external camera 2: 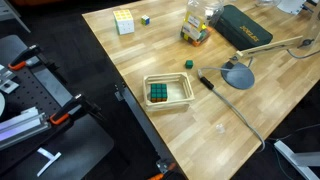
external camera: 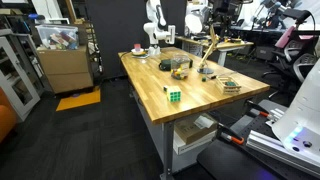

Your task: Put the green cube inside the clear jar

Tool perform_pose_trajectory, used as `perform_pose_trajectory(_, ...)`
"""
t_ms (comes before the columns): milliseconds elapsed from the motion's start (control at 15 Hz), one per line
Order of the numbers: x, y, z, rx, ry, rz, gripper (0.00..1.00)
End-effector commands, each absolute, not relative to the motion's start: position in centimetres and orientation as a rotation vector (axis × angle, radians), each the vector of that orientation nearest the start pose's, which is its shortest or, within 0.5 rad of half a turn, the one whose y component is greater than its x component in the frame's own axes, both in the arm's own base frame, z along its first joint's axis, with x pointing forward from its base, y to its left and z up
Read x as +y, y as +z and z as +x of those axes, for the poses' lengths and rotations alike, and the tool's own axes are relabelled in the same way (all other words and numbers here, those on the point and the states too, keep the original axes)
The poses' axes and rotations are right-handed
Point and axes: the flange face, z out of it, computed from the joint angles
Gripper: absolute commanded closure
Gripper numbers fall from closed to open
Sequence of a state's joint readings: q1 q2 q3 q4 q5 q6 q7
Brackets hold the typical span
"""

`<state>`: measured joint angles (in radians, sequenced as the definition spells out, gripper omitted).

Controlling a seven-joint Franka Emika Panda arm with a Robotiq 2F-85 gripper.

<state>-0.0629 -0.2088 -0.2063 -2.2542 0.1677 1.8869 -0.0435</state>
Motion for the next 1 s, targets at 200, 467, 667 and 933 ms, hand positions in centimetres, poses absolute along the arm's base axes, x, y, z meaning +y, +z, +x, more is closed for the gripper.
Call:
perform_pose_trajectory(200,-11.6,42.6,47.1,0.499,0.140,-2.958,0.00)
perform_pose_trajectory(467,-10.9,41.0,47.7,0.501,0.149,-2.935,0.00)
perform_pose_trajectory(667,-10.5,40.1,48.7,0.504,0.173,-2.923,0.00)
perform_pose_trajectory(933,-10.9,40.1,49.2,0.523,0.162,-2.946,0.00)
